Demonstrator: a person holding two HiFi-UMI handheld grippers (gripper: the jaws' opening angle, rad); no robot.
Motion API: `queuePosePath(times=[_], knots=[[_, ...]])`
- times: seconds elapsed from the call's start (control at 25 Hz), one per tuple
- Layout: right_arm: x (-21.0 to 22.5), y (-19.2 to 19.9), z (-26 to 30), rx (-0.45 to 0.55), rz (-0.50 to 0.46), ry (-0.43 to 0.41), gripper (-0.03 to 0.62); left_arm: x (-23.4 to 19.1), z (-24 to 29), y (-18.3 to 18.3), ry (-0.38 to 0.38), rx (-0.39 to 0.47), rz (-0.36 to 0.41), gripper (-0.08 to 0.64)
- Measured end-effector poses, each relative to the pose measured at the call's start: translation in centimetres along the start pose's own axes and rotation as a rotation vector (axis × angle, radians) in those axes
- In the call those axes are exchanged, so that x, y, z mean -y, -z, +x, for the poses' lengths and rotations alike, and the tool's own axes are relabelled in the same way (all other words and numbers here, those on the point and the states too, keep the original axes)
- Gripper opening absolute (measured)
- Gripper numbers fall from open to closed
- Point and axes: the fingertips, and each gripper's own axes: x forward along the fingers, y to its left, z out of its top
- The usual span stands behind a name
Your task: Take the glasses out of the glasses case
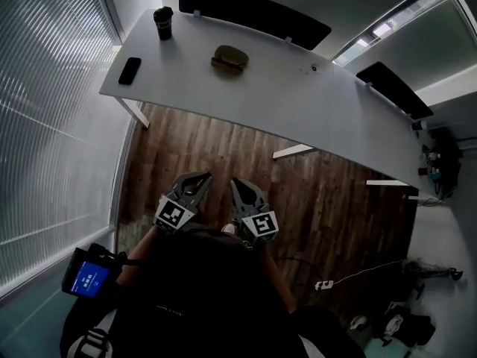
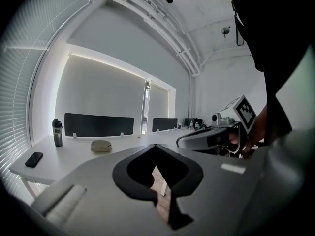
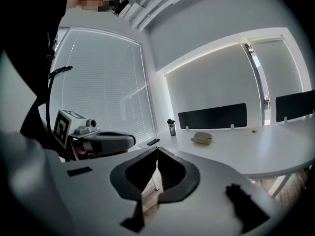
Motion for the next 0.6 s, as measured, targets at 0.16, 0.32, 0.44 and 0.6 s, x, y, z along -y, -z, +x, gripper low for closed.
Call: queuePosePath(times=[0.16, 0.32, 0.44, 0.6], knots=[[-1.0, -1.0, 1.7, -0.016, 0.005, -0.003, 0.009, -1.8, -0.8, -0.1, -0.002, -0.003, -0.025, 0.008], [-2.3, -1.3, 3.4, -0.037, 0.001, -0.016, 0.009, -4.1, -2.1, 0.7, -0.026, -0.013, -0.045, 0.008], [-2.8, -1.3, 4.6, -0.048, -0.018, -0.028, 0.009, -5.5, -3.2, 1.8, -0.046, -0.024, -0.027, 0.008], [-2.6, -1.8, 5.9, -0.049, -0.037, -0.031, 0.009, -6.8, -3.7, 2.4, -0.077, -0.029, -0.06, 0.008]])
